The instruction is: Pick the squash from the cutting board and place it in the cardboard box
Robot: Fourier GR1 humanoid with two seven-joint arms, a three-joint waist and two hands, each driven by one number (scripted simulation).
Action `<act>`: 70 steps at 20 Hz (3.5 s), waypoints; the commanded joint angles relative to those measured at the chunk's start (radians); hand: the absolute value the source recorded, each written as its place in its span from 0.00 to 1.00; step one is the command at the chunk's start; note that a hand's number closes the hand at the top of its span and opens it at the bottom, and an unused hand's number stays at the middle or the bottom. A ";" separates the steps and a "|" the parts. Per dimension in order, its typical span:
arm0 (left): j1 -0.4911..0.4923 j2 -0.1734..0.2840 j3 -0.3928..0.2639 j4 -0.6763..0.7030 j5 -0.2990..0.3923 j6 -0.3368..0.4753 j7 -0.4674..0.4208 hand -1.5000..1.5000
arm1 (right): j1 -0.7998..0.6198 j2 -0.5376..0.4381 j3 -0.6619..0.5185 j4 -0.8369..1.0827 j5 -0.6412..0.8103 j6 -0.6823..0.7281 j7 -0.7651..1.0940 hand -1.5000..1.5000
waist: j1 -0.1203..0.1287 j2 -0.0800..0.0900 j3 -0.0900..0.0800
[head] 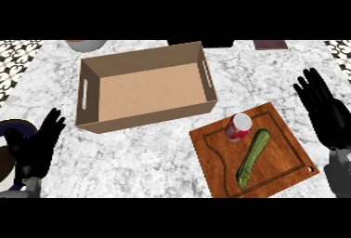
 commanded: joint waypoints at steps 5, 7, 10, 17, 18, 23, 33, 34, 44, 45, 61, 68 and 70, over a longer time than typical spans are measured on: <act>-0.010 0.177 0.019 -0.007 -0.212 0.058 -0.075 0.50 | 0.196 0.079 0.012 -0.094 0.061 -0.050 -0.135 0.00 | -0.035 0.020 -0.034; -0.019 0.158 0.013 -0.003 -0.172 0.031 -0.061 0.50 | 0.121 -0.229 0.097 -0.101 0.372 0.011 -0.130 0.00 | -0.011 0.017 -0.076; -0.016 0.175 -0.004 -0.001 -0.222 0.049 -0.062 0.50 | 0.296 -0.145 0.216 -0.064 0.576 -0.142 -0.209 0.00 | -0.040 0.023 -0.036; -0.062 0.131 -0.006 0.067 -0.272 0.036 -0.093 0.50 | 0.432 0.033 0.081 0.049 0.329 -0.031 -0.712 0.00 | -0.024 0.024 -0.035; -0.099 0.124 -0.005 0.093 -0.286 0.041 -0.071 0.50 | 0.478 0.039 0.111 0.025 0.385 -0.054 -0.750 0.00 | -0.027 0.024 -0.035; -0.080 0.129 -0.002 0.090 -0.294 0.037 -0.094 0.50 | 0.424 -0.127 0.109 0.001 0.593 -0.164 -0.563 0.00 | -0.019 0.025 -0.037; -0.076 0.100 -0.003 0.091 -0.316 0.043 -0.082 0.50 | 0.318 -0.341 0.249 -0.203 0.760 0.094 -0.066 0.00 | -0.009 0.024 -0.038; -0.108 0.108 0.007 0.087 -0.297 0.018 -0.064 0.50 | 0.294 -0.341 0.273 -0.222 0.770 0.127 0.002 0.00 | -0.009 0.024 -0.038; -0.076 0.095 0.082 0.114 -0.332 -0.042 -0.126 0.50 | 0.142 -0.187 0.321 -0.099 0.870 0.268 0.137 0.00 | -0.012 0.024 -0.035; -0.082 0.051 0.046 0.081 -0.372 0.008 -0.083 0.50 | 0.030 -0.148 0.322 -0.044 0.868 0.313 0.174 0.00 | -0.007 0.024 -0.035; -0.110 0.005 0.171 0.070 -0.458 -0.104 -0.044 0.50 | 0.123 -0.035 0.217 -0.179 0.947 0.459 0.124 0.00 | -0.017 0.023 -0.035; -0.082 -0.025 0.171 -0.048 -0.506 -0.108 0.038 0.50 | 0.063 0.083 0.235 -0.258 0.968 0.524 0.250 0.00 | -0.012 0.023 -0.035; -0.056 -0.023 0.206 -0.030 -0.485 -0.146 0.002 0.50 | 0.121 0.126 0.304 -0.263 1.064 0.468 0.254 0.00 | -0.013 0.023 -0.035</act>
